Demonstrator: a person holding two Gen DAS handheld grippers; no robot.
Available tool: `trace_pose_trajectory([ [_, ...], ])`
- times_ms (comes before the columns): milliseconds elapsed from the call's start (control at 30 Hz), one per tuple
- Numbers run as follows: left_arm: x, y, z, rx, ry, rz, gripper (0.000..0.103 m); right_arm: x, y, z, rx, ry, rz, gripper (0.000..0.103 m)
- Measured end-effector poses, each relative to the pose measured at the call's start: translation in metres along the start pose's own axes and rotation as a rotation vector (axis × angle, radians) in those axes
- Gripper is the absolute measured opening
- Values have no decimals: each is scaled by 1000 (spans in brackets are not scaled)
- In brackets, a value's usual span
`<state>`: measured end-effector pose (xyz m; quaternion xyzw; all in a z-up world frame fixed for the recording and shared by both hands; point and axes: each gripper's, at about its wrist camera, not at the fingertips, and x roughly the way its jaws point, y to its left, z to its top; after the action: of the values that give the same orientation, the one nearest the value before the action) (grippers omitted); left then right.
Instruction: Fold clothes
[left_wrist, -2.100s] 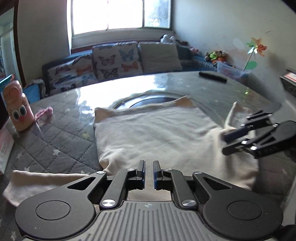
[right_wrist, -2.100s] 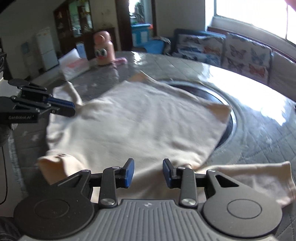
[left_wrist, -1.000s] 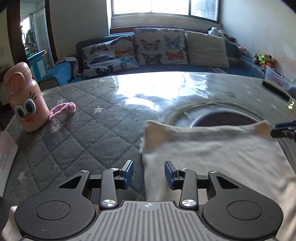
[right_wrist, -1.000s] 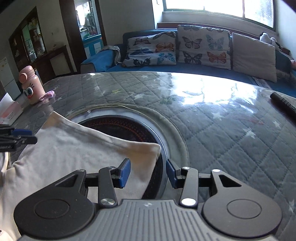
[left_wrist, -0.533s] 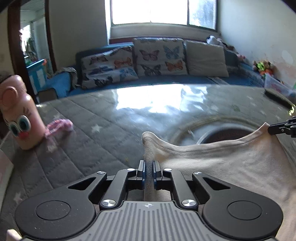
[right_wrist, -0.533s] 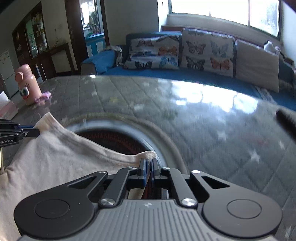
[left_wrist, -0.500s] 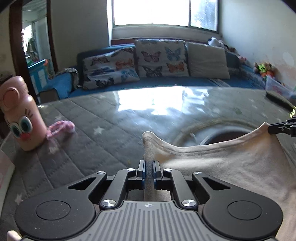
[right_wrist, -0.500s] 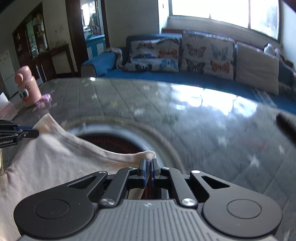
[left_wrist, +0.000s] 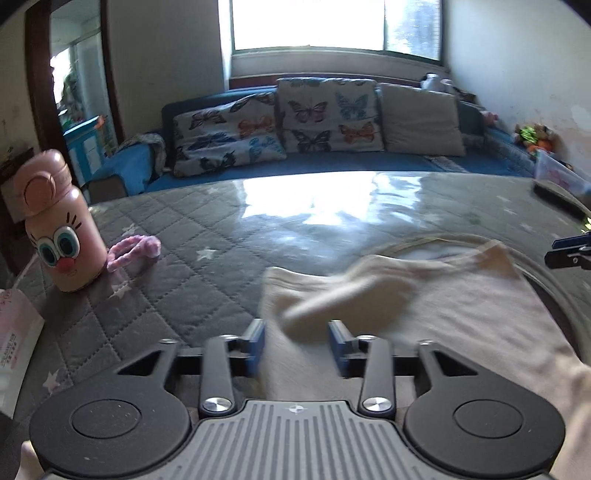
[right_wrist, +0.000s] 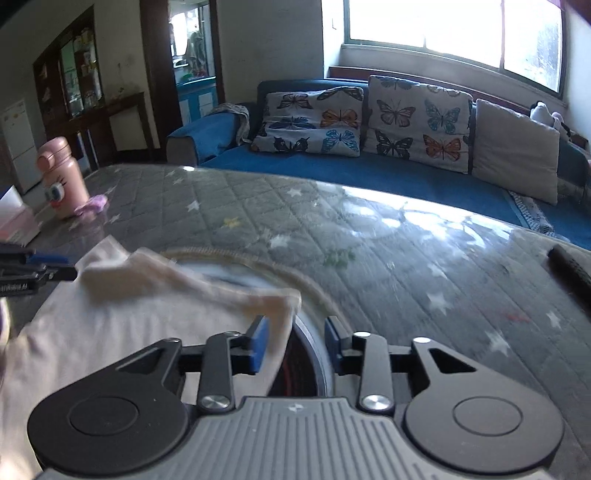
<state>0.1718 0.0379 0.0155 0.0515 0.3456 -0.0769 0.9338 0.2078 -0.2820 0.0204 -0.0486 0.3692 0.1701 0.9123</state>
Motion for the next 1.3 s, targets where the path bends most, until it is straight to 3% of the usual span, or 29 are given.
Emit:
trace_pose_trajectory([
  [100, -22, -20, -11, 34, -5, -57, 51, -26, 5, -24, -7, 23, 8, 47],
  [233, -50, -56, -31, 102, -4, -140, 56, -54, 14, -55, -25, 35, 13, 53],
  [500, -87, -123, -67, 254, -14, -255, 58, -72, 40, -95, -93, 30, -15, 55],
  [733, -92, -139, -83, 274, 7, -280, 58, -83, 34, -100, -34, -15, -17, 55],
  [933, -92, -151, -93, 304, 23, -290, 58, -74, 31, -109, -41, 1, -37, 55],
  [1100, -94, -151, -96, 313, 26, -286, 58, -72, 18, -112, 1, -14, -83, 56],
  [1300, -91, -153, -97, 311, 32, -292, 58, -90, -18, -124, 72, -16, -199, 56],
])
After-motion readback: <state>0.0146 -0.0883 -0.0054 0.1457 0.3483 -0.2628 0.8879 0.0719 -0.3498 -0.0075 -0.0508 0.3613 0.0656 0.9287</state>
